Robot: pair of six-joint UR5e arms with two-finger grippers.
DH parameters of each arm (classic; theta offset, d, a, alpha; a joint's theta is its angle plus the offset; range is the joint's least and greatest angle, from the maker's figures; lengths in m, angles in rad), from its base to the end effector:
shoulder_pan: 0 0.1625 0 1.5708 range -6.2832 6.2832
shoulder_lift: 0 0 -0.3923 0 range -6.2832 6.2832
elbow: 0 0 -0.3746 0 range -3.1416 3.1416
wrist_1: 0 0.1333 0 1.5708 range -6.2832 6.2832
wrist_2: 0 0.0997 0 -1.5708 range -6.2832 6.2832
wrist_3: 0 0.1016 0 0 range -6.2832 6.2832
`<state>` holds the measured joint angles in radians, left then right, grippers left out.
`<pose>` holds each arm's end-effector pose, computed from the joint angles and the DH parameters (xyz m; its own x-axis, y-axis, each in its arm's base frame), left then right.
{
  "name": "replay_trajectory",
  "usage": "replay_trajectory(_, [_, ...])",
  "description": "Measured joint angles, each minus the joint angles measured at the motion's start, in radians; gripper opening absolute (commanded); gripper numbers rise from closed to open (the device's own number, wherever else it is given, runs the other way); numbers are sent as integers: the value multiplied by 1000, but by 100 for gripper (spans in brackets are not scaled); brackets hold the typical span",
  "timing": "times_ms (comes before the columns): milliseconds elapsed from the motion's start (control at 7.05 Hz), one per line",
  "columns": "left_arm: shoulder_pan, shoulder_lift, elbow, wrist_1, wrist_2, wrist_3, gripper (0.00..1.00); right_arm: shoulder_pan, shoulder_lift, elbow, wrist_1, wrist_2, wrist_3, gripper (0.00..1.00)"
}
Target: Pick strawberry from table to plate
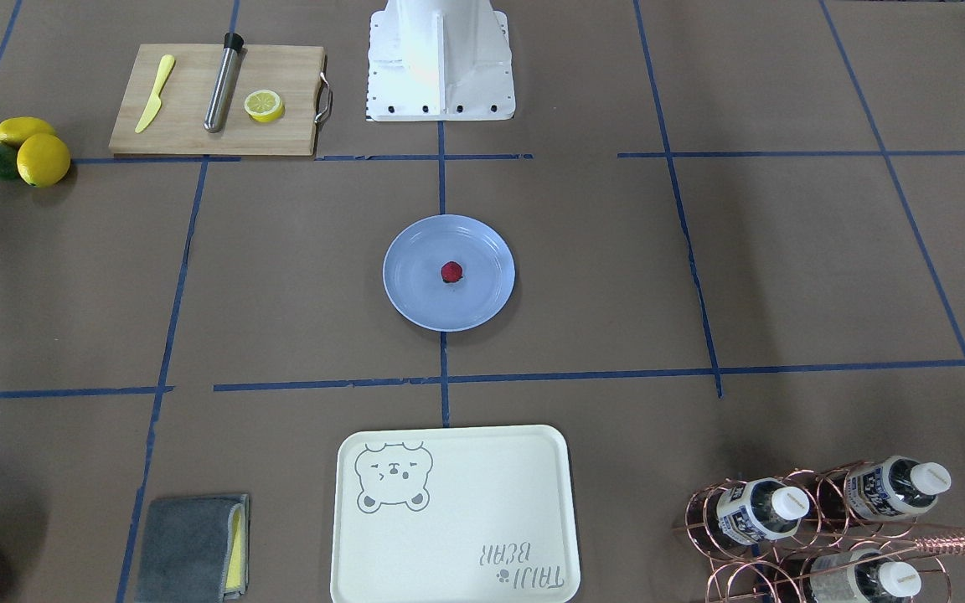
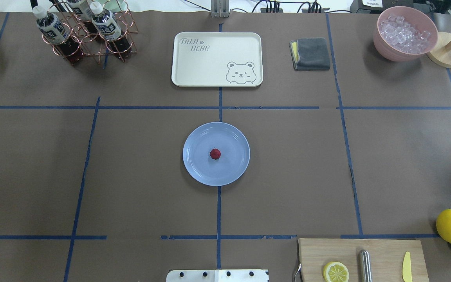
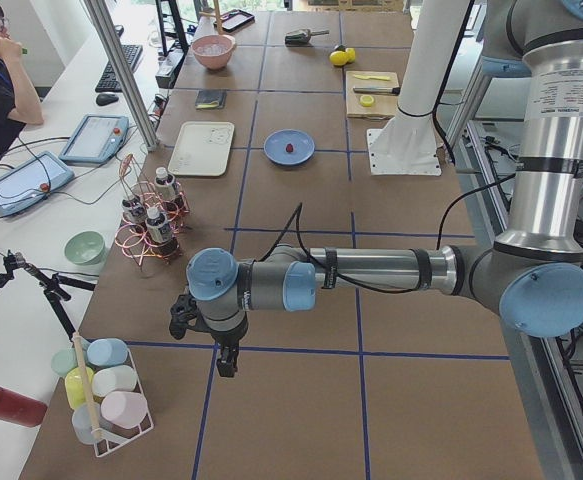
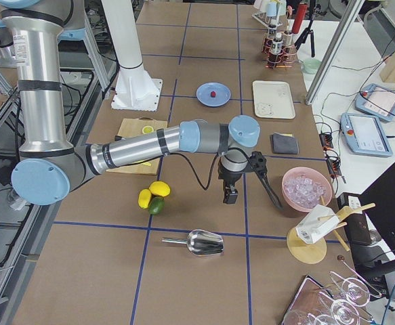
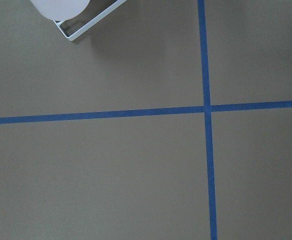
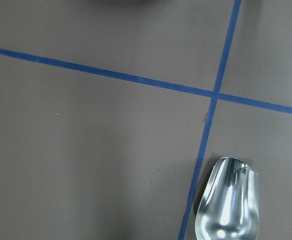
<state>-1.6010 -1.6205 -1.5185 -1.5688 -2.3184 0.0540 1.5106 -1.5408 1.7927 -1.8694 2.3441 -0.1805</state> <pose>-0.0791 -0.4913 0.6302 0.7335 0.0287 -0.6791 -0.0094 0.9994 0.0321 0.0339 -0.4736 0.5385 0.6938 -0.1893 0.6948 0.1877 0.9790 0.0793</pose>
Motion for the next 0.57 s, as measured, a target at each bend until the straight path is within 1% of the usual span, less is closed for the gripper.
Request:
replay_trajectory(284, [11,1,-1,-7,-1,-11,100,32,-8,-100,97,42,-32,100])
replay_trajectory(567, [14,0,-2,-8,-1,-12,100,36,-12,-170,178,44,-38,100])
